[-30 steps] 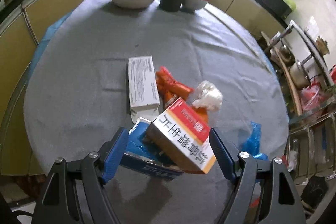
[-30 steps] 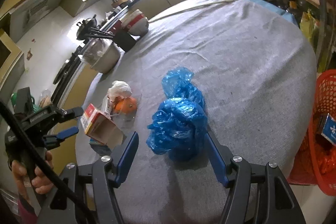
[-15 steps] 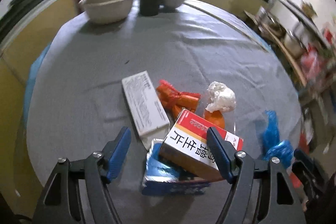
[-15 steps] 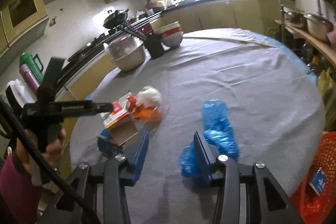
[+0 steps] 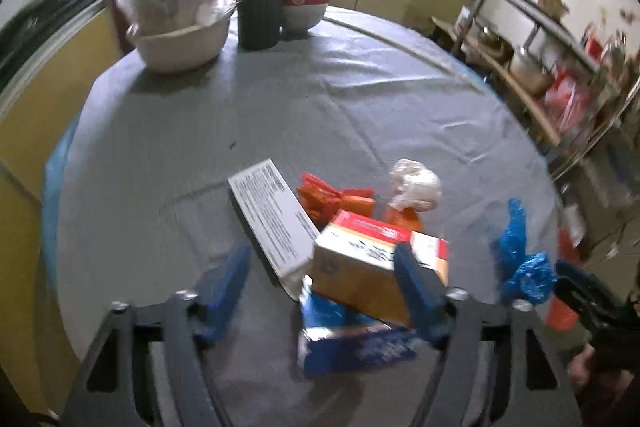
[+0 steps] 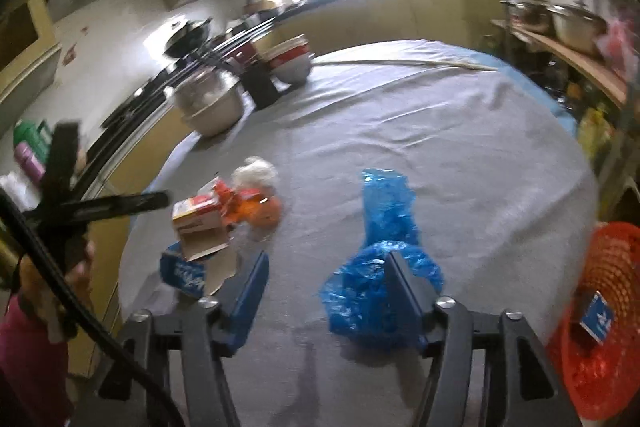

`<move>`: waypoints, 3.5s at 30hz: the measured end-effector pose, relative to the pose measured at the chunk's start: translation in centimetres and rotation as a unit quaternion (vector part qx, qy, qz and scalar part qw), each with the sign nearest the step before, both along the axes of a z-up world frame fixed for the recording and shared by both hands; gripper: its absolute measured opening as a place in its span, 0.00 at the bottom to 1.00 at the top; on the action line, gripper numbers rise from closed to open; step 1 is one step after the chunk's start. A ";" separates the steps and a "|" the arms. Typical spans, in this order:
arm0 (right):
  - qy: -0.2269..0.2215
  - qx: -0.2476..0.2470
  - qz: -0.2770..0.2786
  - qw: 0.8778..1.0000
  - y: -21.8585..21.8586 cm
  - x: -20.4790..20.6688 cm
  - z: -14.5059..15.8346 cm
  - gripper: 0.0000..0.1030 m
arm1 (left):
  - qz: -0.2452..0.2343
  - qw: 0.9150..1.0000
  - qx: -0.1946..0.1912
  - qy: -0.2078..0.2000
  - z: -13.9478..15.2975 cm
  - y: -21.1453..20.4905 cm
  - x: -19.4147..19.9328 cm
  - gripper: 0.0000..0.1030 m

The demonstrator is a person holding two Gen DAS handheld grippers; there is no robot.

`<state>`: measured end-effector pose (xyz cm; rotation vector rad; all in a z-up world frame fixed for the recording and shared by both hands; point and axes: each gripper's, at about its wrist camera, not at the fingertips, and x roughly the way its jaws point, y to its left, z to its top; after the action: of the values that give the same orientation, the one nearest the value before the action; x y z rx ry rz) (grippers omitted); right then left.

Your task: Collect trash

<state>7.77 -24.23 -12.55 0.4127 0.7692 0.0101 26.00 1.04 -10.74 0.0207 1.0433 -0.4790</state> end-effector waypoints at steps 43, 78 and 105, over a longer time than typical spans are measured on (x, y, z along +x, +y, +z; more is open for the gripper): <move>0.055 0.019 -0.008 0.998 -0.4 2.0 -5.4 0.53 | 0.125 0.992 -0.004 0.007 4.1 -2.9 -0.8 0.81; 0.047 0.034 0.010 0.998 0.4 0.5 -4.6 0.53 | 0.054 0.992 0.112 -0.022 1.3 3.6 -1.5 0.81; 0.058 0.058 -0.004 0.997 -1.1 0.7 -5.8 0.53 | -0.085 0.988 -0.106 0.067 -4.8 -0.5 -10.2 0.80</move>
<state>8.49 -25.36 -18.38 0.5308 0.8831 0.0229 15.77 0.54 -15.51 -0.1139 1.1213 -0.7539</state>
